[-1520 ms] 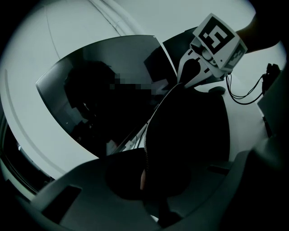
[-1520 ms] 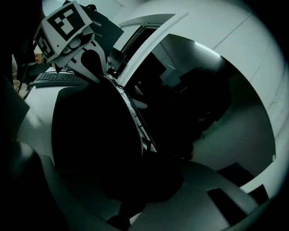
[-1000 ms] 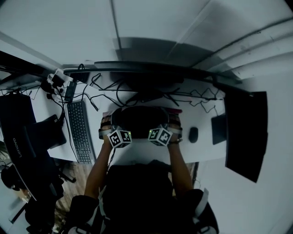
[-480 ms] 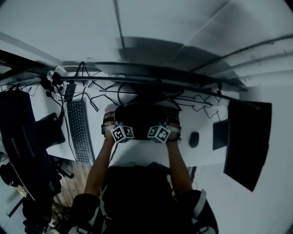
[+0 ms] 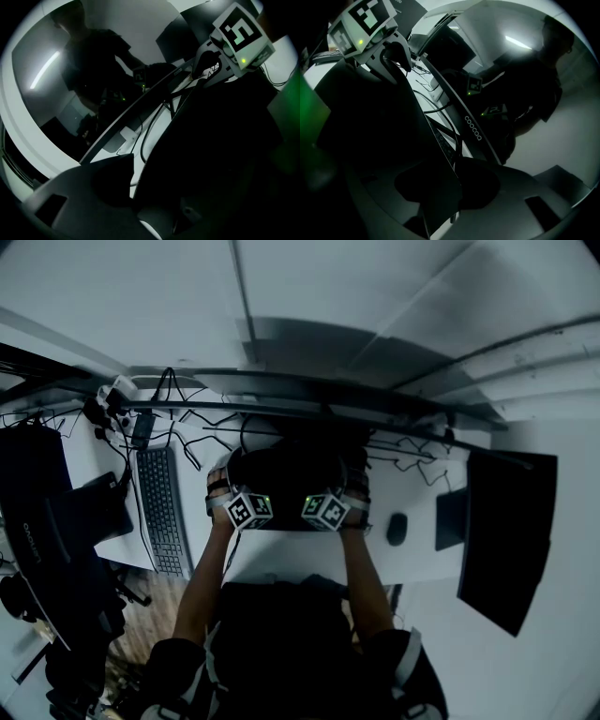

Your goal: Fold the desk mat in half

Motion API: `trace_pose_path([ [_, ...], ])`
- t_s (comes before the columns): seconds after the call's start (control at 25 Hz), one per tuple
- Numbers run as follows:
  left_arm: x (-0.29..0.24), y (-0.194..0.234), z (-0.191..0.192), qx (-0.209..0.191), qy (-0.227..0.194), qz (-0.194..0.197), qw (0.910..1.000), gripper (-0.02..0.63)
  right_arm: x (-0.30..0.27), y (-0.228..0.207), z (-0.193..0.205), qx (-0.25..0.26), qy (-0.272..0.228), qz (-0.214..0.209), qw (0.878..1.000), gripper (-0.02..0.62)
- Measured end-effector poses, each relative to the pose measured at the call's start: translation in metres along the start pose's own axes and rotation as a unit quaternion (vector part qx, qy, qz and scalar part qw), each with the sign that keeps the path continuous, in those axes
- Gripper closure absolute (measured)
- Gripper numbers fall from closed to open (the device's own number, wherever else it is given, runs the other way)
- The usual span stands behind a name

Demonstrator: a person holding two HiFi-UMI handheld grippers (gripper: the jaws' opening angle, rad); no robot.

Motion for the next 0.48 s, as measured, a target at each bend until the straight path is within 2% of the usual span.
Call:
trace_pose_path([
  [0.2, 0.015, 0.012, -0.003, 0.023, -0.002, -0.004, 0.9997, 0.396, 0.010, -0.006, 0.001, -0.012, 0.000, 0.009, 1.000, 0.460],
  [0.48, 0.057, 0.027, 0.000, 0.101, -0.022, 0.006, 0.9946, 0.394, 0.044, -0.001, 0.000, -0.051, -0.007, 0.008, 0.999, 0.459],
])
Point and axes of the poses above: the fingertips, and each gripper's own axes: x backward along the fingers, y to its left, z out of its underside, the point moved 3 cm from there along x, backward along the fingers, and after that the axes turned 5 degrees about x, right-handed, at the moved point
